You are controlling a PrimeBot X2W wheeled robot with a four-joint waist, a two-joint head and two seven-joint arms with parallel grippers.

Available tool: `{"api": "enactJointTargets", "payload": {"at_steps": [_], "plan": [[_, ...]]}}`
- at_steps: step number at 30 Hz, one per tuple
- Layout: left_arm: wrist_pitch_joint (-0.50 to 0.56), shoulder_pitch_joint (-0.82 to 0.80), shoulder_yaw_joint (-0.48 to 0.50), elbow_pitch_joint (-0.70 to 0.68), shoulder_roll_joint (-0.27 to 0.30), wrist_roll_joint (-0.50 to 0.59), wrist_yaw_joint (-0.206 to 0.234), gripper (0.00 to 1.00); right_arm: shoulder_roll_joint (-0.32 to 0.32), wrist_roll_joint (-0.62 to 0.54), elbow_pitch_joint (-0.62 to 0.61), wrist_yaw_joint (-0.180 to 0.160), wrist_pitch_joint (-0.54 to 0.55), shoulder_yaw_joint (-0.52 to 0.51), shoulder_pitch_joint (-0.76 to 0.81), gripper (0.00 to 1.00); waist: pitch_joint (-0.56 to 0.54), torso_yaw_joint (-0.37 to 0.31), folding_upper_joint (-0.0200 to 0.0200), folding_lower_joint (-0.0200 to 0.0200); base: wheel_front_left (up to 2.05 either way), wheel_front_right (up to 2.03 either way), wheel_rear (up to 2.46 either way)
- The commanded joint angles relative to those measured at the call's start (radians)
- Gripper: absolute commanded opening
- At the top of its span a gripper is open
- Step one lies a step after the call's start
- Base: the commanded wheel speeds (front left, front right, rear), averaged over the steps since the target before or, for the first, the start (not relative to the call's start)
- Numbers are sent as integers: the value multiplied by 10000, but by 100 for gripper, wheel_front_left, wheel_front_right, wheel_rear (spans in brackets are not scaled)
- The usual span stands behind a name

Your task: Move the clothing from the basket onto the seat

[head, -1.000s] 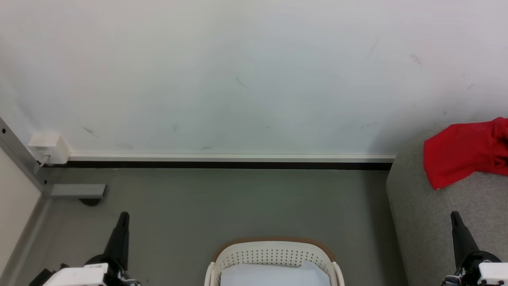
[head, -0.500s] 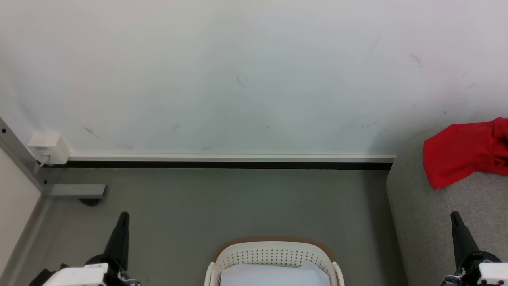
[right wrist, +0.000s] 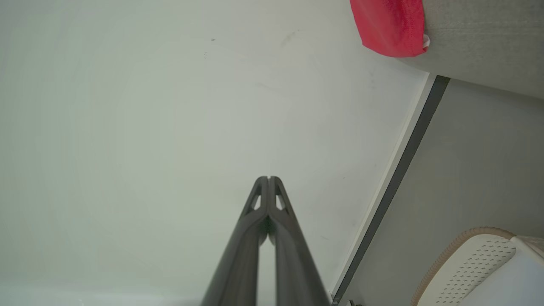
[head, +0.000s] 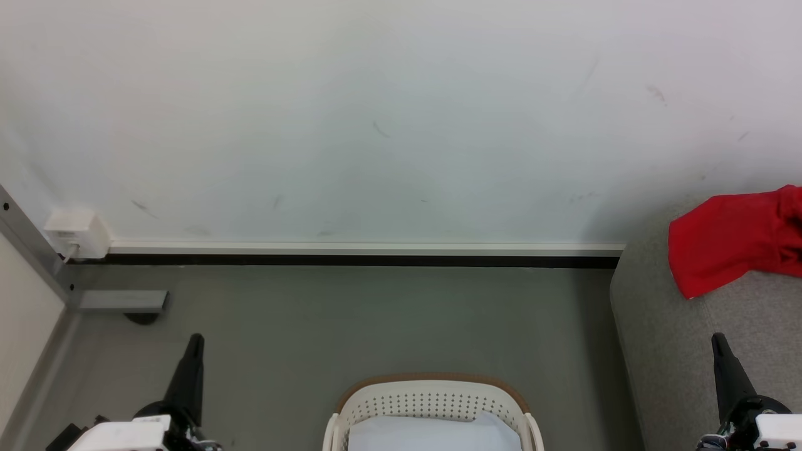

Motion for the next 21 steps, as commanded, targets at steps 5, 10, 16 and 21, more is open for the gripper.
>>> {"api": "enactJointTargets", "payload": {"at_steps": [5,10,16,21], "plan": [[42,-78,25,-28,70,-133,-62,0,-5,15,-40,-21,31,-38,-125,0,0,0,0,0,0,0,0],[42,-78,25,-28,70,-133,-62,0,-5,15,-40,-21,31,-38,-125,0,0,0,0,0,0,0,0],[42,-77,25,-28,70,-134,-62,0,-5,16,-40,-21,30,-38,-125,0,0,0,0,0,0,0,0],[41,-77,24,-28,70,-134,-62,0,-5,16,-40,-21,30,-38,-125,0,0,0,0,0,0,0,0]]}}
